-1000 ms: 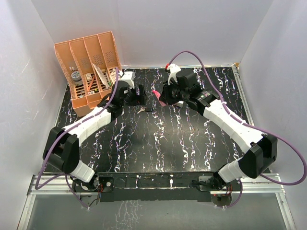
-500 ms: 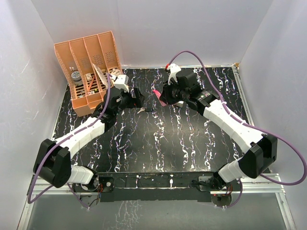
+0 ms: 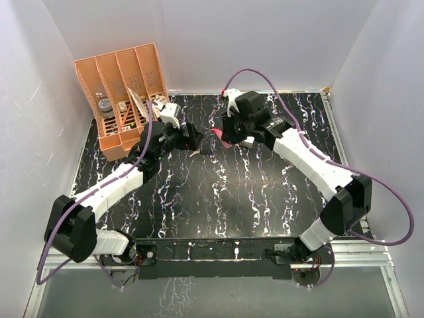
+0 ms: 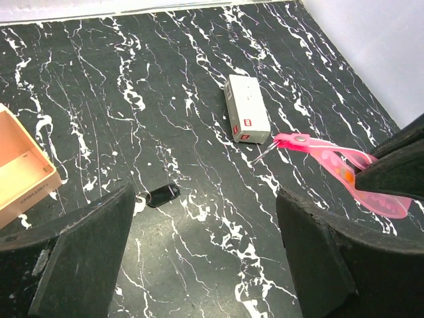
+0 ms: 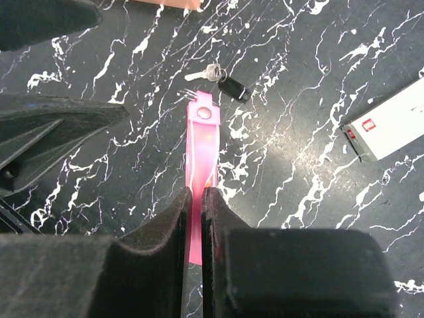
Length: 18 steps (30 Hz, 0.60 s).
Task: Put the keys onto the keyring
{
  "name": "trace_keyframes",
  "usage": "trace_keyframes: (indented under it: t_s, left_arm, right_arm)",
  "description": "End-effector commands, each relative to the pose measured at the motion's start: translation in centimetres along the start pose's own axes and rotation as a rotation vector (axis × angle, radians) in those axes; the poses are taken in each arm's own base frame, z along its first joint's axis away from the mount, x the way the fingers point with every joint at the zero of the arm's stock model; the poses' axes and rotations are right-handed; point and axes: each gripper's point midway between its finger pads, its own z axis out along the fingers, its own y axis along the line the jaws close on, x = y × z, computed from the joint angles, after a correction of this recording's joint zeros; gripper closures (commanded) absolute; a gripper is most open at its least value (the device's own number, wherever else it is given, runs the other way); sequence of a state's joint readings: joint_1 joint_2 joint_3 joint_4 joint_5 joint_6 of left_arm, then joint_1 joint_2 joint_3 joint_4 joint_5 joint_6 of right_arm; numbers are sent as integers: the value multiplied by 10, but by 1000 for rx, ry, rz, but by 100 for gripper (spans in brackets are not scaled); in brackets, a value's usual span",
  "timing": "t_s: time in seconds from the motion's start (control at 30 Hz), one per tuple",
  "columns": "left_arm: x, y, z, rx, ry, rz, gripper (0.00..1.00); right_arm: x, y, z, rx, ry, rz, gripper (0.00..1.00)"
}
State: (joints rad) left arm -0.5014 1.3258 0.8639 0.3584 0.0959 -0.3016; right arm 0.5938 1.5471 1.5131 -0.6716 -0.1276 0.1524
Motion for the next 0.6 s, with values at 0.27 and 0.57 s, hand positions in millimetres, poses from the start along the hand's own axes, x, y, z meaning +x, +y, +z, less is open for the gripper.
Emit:
trace_keyframes:
  t_s: [0.27,0.57]
  left_arm:
    - [-19,-27,-16,168,-76,217,20]
    - [-25,-31,-25,205,-217,365,21]
  right_arm:
    - [-21,10,-11,-29,78,-22,100]
    - [-25,20,-12,-77,135,-1,100]
